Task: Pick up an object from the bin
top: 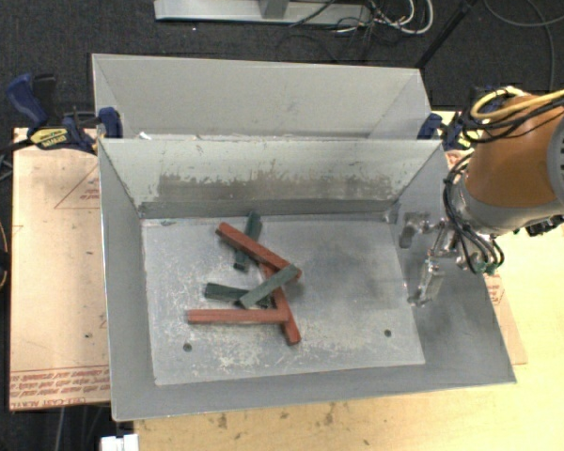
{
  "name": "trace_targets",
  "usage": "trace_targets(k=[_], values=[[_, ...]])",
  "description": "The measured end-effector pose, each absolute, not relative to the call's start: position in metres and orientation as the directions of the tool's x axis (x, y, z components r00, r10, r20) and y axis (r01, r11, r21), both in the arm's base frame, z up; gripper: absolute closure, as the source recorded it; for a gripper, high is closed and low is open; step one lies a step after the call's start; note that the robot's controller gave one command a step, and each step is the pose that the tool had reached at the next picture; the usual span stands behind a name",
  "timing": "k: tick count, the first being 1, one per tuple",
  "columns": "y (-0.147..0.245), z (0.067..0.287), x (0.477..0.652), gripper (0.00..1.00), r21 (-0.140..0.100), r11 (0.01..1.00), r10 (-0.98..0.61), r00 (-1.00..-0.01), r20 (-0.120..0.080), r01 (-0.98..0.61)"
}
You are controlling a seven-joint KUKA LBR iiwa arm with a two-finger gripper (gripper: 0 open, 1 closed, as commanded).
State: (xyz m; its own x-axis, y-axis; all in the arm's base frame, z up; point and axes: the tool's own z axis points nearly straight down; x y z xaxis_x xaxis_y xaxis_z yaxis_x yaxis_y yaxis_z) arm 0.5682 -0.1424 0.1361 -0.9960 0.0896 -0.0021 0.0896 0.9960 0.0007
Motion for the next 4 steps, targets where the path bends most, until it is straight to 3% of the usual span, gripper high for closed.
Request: trace_targets(k=[1, 2, 3, 4], values=[[-0.142, 0.129, 0.594, 0.00, 0.001, 0.995, 0.103, -0.995, -0.009, 0.103], [-0.118, 0.141, 0.591, 0.00, 0.000, 0.998, -0.070, -0.998, -0.002, -0.070], [-0.089, 0.173, 0.600, 0.00, 0.000, 0.972, -0.234, -0.972, -0.003, -0.234], [-0.073, 0.159, 0.613, 0.00, 0.001, 1.000, -0.030, -1.000, -0.005, -0.030]])
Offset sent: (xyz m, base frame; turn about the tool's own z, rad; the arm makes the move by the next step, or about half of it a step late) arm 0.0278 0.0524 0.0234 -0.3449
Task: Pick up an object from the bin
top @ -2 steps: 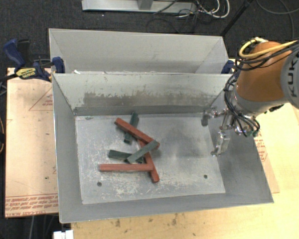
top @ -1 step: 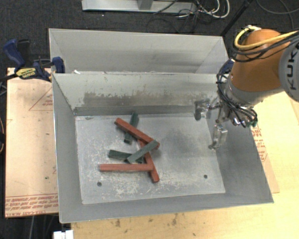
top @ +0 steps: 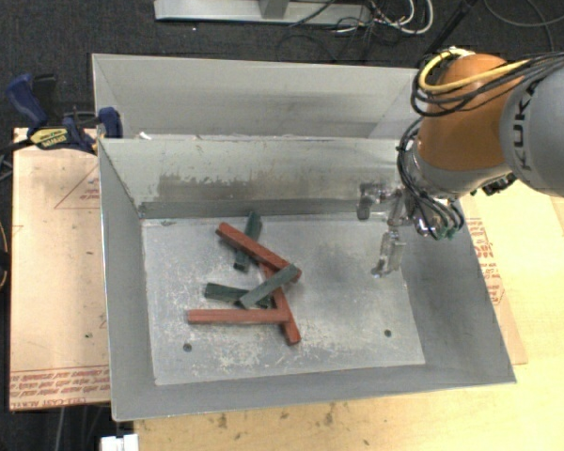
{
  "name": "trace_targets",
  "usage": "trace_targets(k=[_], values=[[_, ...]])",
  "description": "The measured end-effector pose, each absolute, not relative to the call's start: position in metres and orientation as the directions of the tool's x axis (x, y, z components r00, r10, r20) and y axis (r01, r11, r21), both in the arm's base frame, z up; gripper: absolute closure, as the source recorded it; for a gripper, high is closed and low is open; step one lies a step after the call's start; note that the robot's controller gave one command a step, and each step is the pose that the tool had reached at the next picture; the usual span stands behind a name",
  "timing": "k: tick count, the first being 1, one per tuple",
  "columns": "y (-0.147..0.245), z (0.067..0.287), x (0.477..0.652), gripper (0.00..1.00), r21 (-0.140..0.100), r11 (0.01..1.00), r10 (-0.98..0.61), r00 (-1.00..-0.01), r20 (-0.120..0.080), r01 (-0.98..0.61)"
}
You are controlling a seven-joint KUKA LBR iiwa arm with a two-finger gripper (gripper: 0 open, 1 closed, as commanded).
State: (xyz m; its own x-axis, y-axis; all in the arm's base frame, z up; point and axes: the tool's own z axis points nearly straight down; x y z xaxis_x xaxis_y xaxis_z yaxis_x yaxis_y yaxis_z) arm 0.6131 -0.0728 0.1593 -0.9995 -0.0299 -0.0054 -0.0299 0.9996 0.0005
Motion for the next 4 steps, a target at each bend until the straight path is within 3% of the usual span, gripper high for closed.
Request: trace_targets(k=[1, 2, 3, 4], values=[[-0.035, 0.112, 0.641, 0.00, -0.002, 0.976, -0.219, -0.976, -0.009, -0.219], [-0.024, 0.093, 0.613, 0.00, 0.003, 0.983, -0.181, -0.983, 0.001, -0.181], [-0.004, 0.086, 0.605, 0.00, 0.001, 0.997, -0.082, -0.997, -0.001, -0.082], [0.064, 0.091, 0.616, 0.00, 0.000, 0.911, -0.413, -0.911, -0.004, -0.413]])
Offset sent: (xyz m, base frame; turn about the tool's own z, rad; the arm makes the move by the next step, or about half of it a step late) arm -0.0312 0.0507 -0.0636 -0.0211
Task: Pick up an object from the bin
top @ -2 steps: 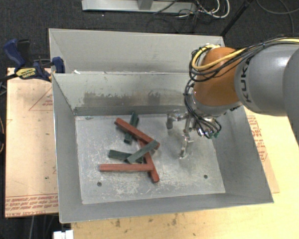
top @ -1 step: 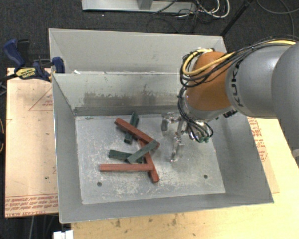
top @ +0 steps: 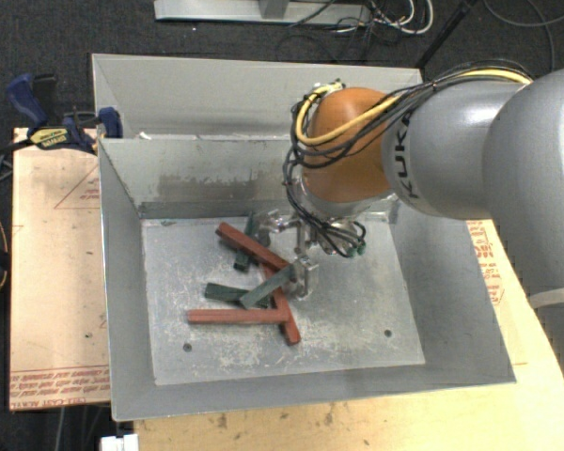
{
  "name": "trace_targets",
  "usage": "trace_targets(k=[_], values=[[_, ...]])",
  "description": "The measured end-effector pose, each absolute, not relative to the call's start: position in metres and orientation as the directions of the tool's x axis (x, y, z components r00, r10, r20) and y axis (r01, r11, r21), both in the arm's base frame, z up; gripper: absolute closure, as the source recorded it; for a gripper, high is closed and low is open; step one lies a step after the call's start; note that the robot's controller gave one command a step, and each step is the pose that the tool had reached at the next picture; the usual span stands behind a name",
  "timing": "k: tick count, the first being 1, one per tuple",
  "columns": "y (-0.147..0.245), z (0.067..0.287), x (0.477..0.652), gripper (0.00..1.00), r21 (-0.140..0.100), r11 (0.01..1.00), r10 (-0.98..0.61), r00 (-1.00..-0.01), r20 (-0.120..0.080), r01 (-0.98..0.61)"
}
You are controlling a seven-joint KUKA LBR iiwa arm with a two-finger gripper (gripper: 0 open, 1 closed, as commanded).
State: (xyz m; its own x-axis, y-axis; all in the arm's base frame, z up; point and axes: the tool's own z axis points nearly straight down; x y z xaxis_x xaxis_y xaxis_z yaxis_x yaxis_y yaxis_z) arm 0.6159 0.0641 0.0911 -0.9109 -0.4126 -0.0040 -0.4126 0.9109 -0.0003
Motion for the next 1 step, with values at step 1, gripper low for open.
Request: trace_targets(k=[1], values=[[0.0514, 0.0771, 0.6230, 1.00, 0.001, 0.909, -0.417, -0.909, -0.017, -0.417]])
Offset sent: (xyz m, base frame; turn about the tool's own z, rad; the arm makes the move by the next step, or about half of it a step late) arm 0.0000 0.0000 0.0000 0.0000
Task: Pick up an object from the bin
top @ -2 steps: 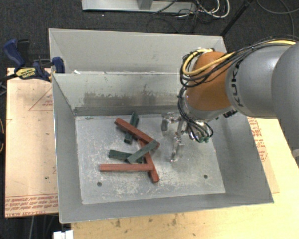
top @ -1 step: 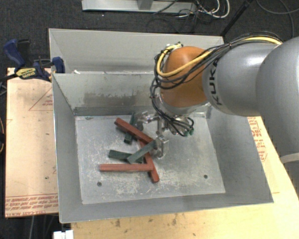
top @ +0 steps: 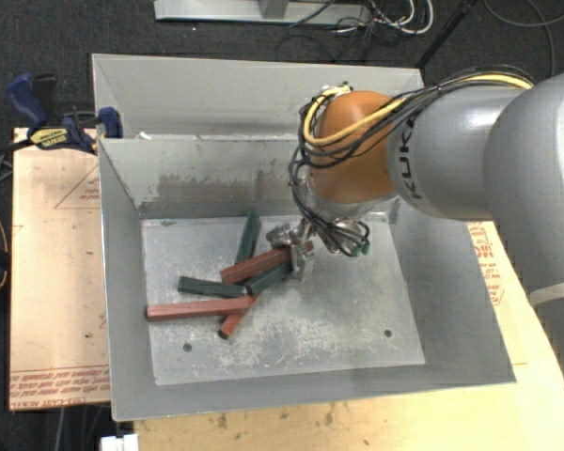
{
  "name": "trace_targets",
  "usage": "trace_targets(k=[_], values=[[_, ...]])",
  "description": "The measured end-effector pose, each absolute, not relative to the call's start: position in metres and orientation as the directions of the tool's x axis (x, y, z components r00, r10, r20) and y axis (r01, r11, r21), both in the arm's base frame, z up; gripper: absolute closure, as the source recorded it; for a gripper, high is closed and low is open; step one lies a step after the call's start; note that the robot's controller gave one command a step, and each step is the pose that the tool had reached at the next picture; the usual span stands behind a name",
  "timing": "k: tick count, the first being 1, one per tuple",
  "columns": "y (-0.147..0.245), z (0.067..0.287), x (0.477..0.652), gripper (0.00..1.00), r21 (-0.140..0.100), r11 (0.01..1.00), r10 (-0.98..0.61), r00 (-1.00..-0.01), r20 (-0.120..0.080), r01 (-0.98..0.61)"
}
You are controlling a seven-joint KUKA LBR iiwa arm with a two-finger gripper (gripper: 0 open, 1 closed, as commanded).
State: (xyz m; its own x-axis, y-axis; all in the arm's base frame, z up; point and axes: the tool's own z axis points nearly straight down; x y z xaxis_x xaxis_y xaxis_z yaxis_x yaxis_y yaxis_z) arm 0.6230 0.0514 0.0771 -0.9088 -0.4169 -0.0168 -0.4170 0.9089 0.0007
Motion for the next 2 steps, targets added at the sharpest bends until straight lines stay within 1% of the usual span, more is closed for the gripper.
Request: trace_targets(k=[1, 2], values=[[0.048, 0.076, 0.623, 1.00, 0.000, 0.910, -0.414, -0.910, -0.016, -0.414], [0.023, 0.173, 0.633, 1.00, -0.003, 0.470, -0.883, -0.470, -0.005, -0.883]])
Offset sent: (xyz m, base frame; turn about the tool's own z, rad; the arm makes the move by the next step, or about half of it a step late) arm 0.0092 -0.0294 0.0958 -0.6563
